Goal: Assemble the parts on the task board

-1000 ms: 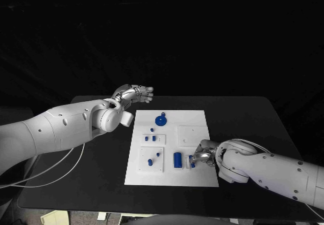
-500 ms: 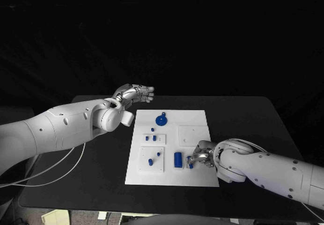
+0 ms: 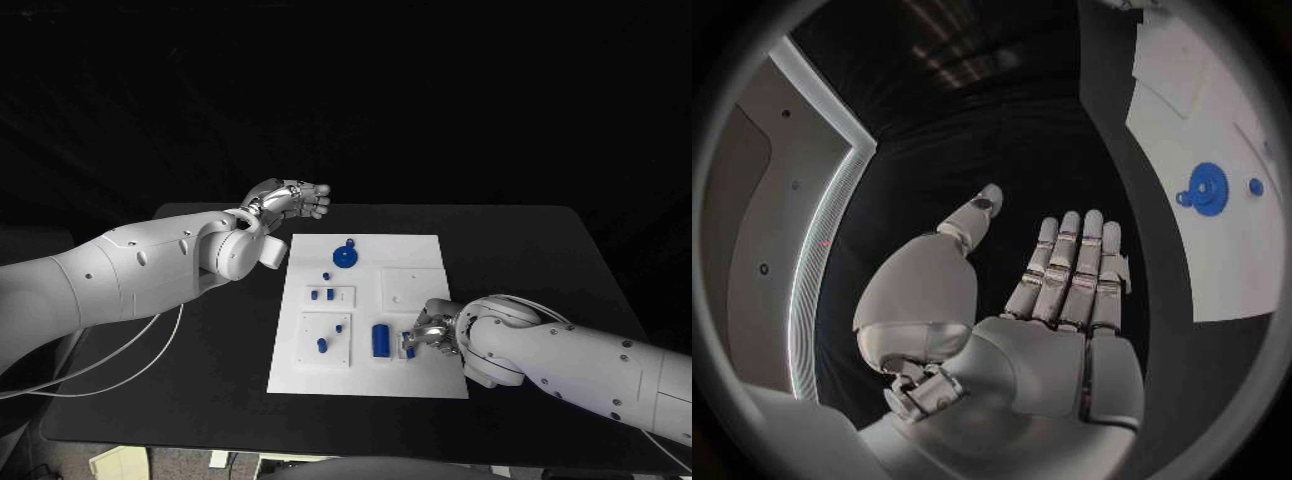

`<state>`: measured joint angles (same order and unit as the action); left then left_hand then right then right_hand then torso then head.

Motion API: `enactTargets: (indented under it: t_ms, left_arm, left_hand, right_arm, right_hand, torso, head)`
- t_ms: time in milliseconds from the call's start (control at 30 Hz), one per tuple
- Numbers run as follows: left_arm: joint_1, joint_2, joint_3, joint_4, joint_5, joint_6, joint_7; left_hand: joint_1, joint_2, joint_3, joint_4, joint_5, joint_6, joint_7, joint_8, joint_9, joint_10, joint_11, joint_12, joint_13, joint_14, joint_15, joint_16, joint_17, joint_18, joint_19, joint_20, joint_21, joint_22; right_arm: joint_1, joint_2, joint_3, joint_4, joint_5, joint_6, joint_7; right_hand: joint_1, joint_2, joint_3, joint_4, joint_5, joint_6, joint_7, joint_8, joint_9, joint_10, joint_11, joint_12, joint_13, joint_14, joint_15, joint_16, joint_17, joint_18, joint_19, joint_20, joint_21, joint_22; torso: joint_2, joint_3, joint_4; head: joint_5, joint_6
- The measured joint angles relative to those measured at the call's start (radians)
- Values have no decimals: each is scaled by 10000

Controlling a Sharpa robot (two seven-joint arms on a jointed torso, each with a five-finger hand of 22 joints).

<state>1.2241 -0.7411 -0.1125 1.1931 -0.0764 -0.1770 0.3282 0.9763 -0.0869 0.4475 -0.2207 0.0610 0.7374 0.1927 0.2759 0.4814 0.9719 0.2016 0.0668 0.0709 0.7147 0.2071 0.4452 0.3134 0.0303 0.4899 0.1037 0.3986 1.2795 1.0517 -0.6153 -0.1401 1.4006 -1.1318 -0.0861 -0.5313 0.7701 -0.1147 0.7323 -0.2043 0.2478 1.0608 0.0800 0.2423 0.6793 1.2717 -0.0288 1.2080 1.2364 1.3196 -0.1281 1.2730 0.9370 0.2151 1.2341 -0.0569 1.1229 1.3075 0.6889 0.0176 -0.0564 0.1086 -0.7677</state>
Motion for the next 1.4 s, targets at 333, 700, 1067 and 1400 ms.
enactTargets:
  t_ms: [333,700,1067,1400]
  left_arm:
    - [0,2,0,-1,0,0,-4]
    - [0,5,0,-2,0,0,-7]
    - [0,1,-1,-3,0,-1,-11]
    - [0,-1,-1,-7,0,-1,-14]
  left_hand:
    - [0,0,0,0,0,0,0,0,0,0,0,0,0,0,0,0,7,1,0,0,-40,8]
    - [0,0,0,0,0,0,0,0,1,0,0,0,0,0,0,0,6,-1,0,0,-39,16]
    - [0,0,0,0,0,0,0,0,-9,0,0,0,0,0,0,0,5,0,0,0,-40,15]
    - [0,0,0,0,0,0,0,0,-8,0,0,0,0,0,0,-38,13,0,0,0,-39,20]
  right_arm:
    - [-2,33,-17,53,-10,34,36]
    - [-8,34,-25,106,-34,1,67]
    - [-9,3,-25,128,-67,-29,137]
    - [-8,-80,-25,227,-116,-79,222]
  right_hand:
    - [2,1,-93,16,0,12,-15,-30,-13,-18,-13,-38,-4,-1,-1,0,0,8,0,0,0,0]
    - [-37,40,-164,32,-87,12,-17,-44,-13,-34,2,-38,-4,-1,-1,0,1,9,-1,1,0,-1]
    - [-448,-1141,-88,1099,-1900,13,-19,-45,-14,-71,-32,-87,-73,-2,-1,-38,-8,9,43,-113,-107,-1]
    - [-812,-1526,-381,1466,-1935,24,-34,-45,7,-140,-34,-156,-97,-20,-20,-38,-8,4,55,-130,-107,-1]
  torso:
    - [-2,0,-1]
    - [-2,-3,-1]
    - [-3,-5,-1]
    - [-3,1,-5]
  head:
    - [14,-11]
    - [24,-15]
    - [32,-8]
    - [42,-18]
